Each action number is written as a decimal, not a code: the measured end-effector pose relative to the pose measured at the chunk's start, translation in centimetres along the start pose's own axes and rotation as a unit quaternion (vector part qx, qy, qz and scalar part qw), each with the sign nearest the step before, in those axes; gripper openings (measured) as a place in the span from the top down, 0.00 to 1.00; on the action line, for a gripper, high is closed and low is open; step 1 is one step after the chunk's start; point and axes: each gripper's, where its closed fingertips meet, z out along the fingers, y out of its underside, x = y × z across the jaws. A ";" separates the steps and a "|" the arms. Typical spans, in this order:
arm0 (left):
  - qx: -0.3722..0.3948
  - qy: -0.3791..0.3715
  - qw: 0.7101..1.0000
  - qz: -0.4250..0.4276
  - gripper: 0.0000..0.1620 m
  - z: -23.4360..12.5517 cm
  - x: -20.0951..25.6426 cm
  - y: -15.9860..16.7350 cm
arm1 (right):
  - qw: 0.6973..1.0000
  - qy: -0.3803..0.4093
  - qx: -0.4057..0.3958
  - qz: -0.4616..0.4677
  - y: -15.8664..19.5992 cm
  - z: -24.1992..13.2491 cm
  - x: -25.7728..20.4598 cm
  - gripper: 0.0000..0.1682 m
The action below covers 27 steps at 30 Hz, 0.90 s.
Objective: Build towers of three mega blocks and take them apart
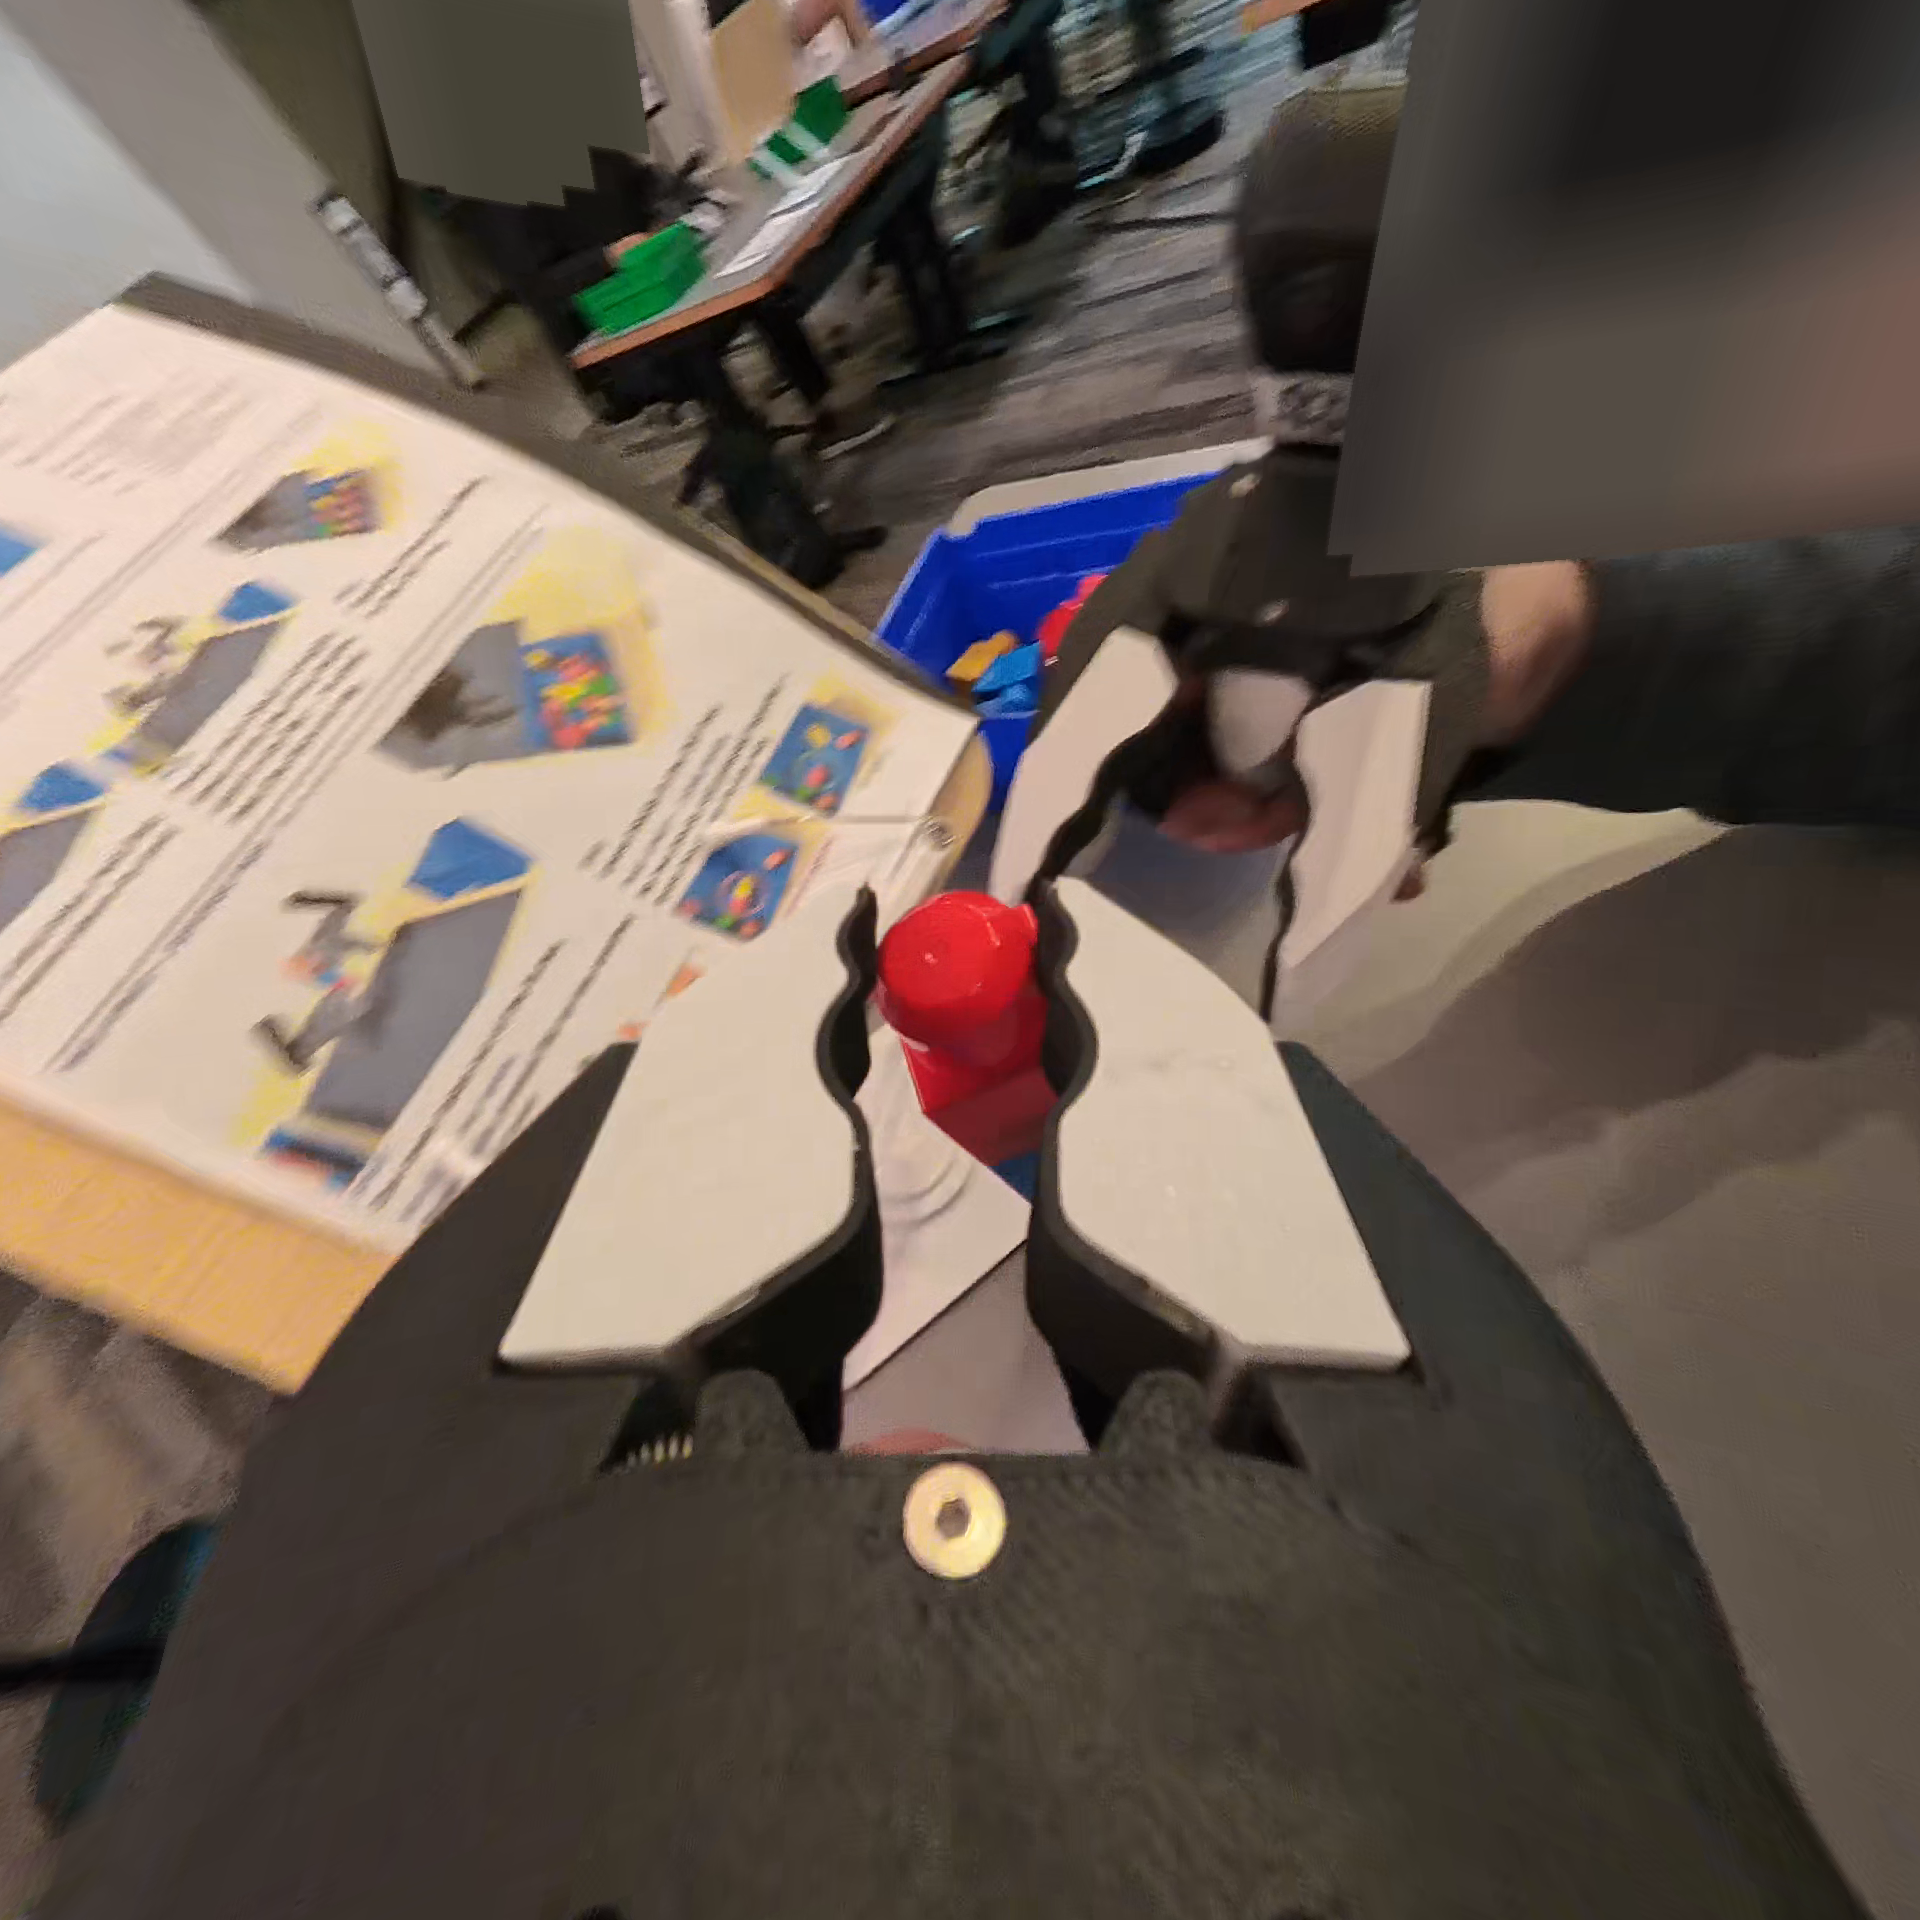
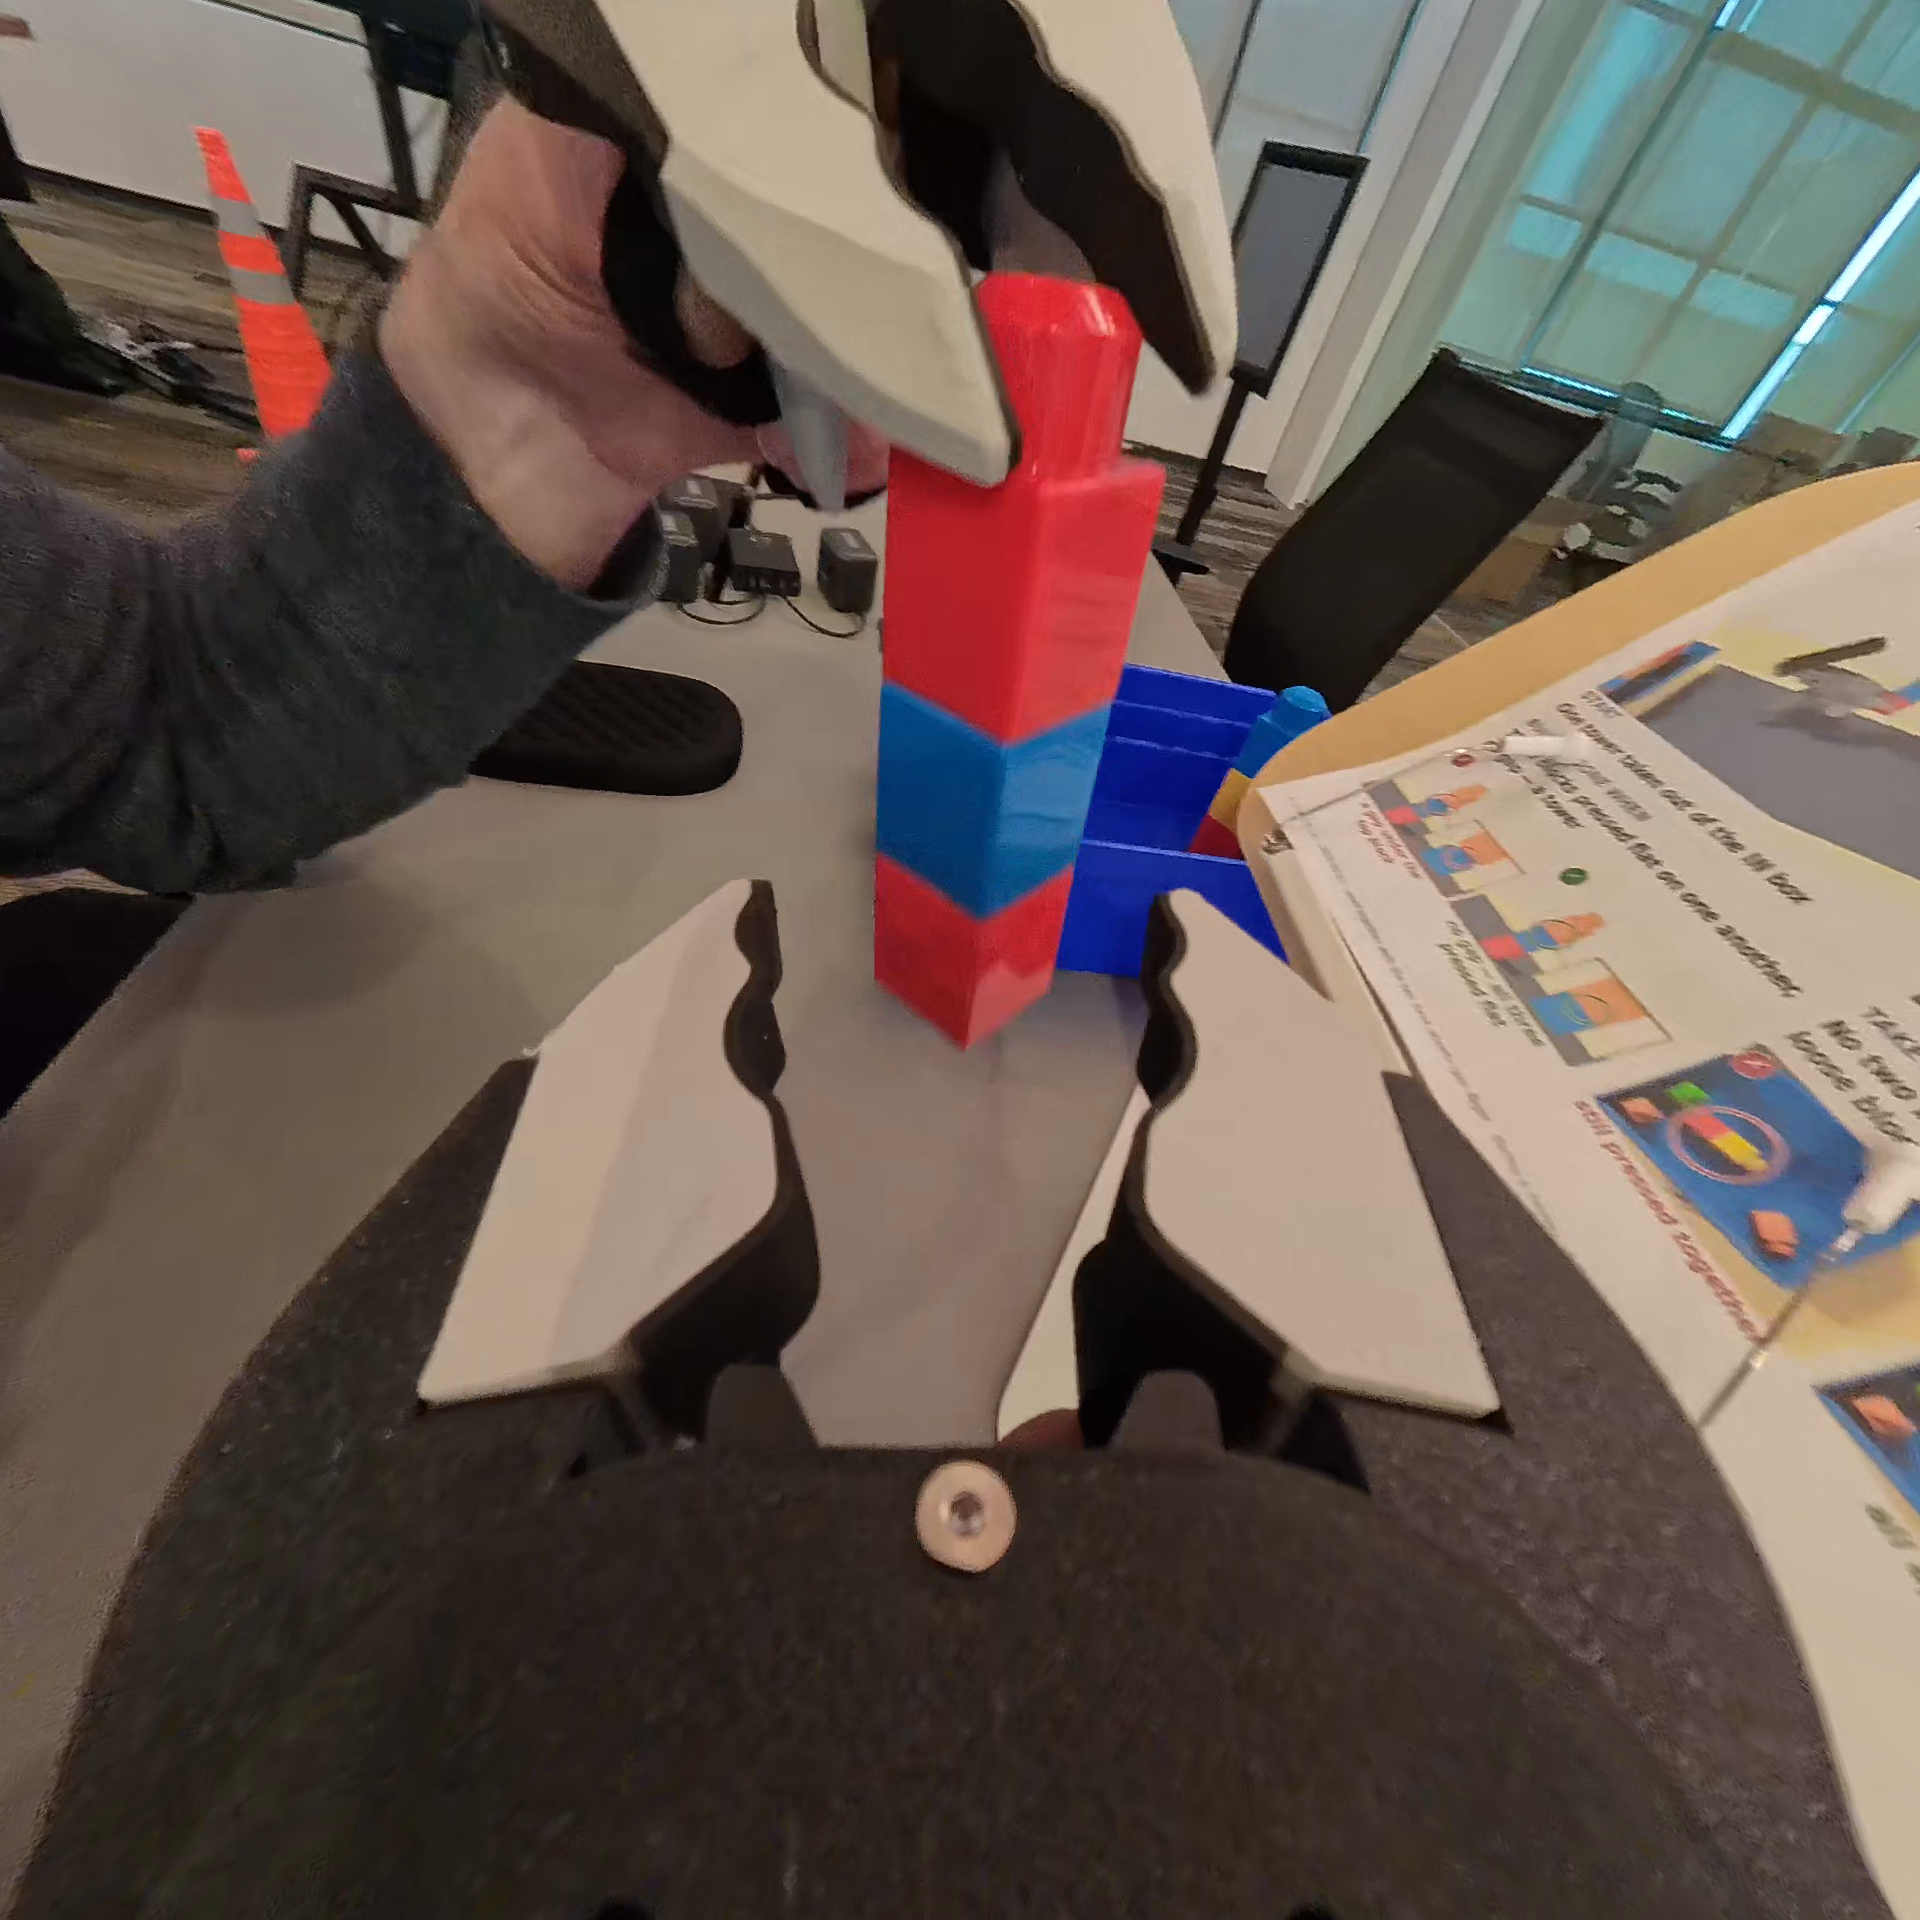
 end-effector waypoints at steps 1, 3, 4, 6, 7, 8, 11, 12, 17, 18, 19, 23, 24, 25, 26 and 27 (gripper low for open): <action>0.006 0.021 1.000 0.002 0.82 0.6 1.0 -0.5 | 1.000 -0.007 0.003 0.001 -0.1 0.1 -0.3 0.60; 0.015 0.062 0.998 0.007 0.82 1.8 2.9 -1.2 | 1.000 -0.018 0.007 -0.001 -0.3 0.1 -0.7 0.61; 0.018 0.079 0.997 0.009 0.82 2.2 3.6 -1.5 | 1.000 -0.029 0.012 -0.003 -0.4 0.1 -1.1 0.64; 0.028 0.104 0.994 0.013 0.82 2.9 4.6 -2.1 | 0.998 -0.050 0.023 -0.004 -0.8 -0.1 -1.7 0.69; 0.030 0.110 0.993 0.016 0.82 3.2 4.8 -2.4 | 0.998 -0.057 0.024 -0.005 -0.9 -0.1 -2.0 0.71; 0.033 0.115 0.993 0.017 0.82 3.4 5.0 -2.5 | 0.998 -0.058 0.024 -0.005 -0.9 -0.2 -2.1 0.72; 0.043 0.121 0.992 0.018 0.82 3.7 5.1 -3.0 | 0.997 -0.066 0.028 0.007 -1.1 -0.5 -2.0 0.72; 0.054 0.116 0.992 0.013 0.82 3.7 4.8 -3.3 | 0.997 -0.063 0.035 0.012 -1.3 -0.7 -1.8 0.72; 0.095 0.112 0.989 -0.027 0.71 2.8 3.4 -3.4 | 0.995 -0.039 0.080 0.042 -2.6 -2.0 -0.3 0.78; 0.088 0.116 0.989 -0.033 0.71 2.9 3.3 -2.9 | 0.994 -0.038 0.090 0.048 -2.8 -2.3 -0.1 0.78; 0.085 0.117 0.989 -0.039 0.71 3.1 3.3 -2.4 | 0.993 -0.040 0.097 0.055 -3.0 -2.4 0.0 0.78; 0.093 0.128 0.986 -0.053 0.74 4.0 3.6 -1.7 | 0.993 -0.042 0.097 0.050 -2.8 -2.2 -0.2 0.78; 0.099 0.135 0.984 -0.058 0.75 4.1 3.6 -1.8 | 0.993 -0.044 0.097 0.051 -2.8 -2.1 -0.2 0.78; 0.102 0.138 0.983 -0.062 0.74 4.2 3.5 -1.8 | 0.993 -0.041 0.101 0.052 -2.9 -2.1 -0.2 0.78; 0.105 0.136 0.983 -0.064 0.73 4.1 3.3 -1.9 | 0.992 -0.037 0.108 0.052 -3.1 -2.2 -0.1 0.78; 0.110 0.135 0.983 -0.065 0.72 3.9 3.1 -1.9 | 0.991 -0.035 0.114 0.053 -3.3 -2.3 0.0 0.78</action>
